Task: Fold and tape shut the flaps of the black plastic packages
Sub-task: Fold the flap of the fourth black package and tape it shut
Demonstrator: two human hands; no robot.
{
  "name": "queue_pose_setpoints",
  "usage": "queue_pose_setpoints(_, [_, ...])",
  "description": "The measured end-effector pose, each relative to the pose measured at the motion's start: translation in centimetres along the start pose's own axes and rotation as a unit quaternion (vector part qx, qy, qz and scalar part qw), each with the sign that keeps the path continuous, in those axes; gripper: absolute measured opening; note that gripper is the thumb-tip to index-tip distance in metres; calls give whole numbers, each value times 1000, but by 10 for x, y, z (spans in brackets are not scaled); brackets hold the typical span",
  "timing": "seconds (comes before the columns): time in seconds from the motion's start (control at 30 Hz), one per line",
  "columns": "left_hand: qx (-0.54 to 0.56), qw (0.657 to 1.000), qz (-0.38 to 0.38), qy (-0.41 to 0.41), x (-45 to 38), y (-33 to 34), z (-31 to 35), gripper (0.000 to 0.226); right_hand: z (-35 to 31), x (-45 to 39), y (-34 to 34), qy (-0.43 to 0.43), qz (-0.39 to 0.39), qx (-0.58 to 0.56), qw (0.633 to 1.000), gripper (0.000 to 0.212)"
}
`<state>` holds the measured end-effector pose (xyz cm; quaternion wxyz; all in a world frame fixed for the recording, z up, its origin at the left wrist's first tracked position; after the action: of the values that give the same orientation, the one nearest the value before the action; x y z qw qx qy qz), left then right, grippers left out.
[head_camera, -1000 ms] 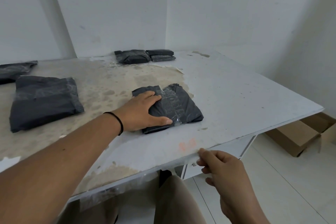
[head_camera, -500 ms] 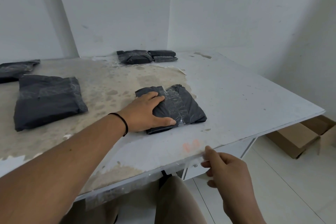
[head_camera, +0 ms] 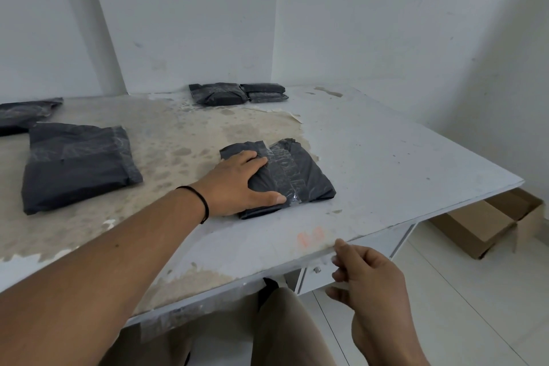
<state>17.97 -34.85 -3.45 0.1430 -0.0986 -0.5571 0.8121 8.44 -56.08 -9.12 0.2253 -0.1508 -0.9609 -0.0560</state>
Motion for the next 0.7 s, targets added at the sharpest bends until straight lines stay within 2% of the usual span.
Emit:
queue_pose_setpoints(0.23, [7, 1000, 6, 2, 0, 1, -2, 96, -9, 8, 2, -112, 64, 125, 984, 28])
queue_pose_setpoints(0.43, [16, 1000, 11, 1, -1, 2, -4, 96, -17, 12, 3, -196, 72, 181, 961, 30])
queue_pose_setpoints(0.7, [17, 1000, 12, 5, -1, 1, -5, 95, -16, 19, 9, -354, 114, 263, 890, 22])
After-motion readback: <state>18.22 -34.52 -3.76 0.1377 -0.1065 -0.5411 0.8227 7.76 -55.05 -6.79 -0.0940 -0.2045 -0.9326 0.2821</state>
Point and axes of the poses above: each hand's wrist, its own x-axis away from the middle knuckle, its own y-axis out of the palm, z = x × y, the point moved 4 cm from there along -x, towards the middle knuckle, and after that the axes turned 10 degrees about y, right-handed, at the moved point
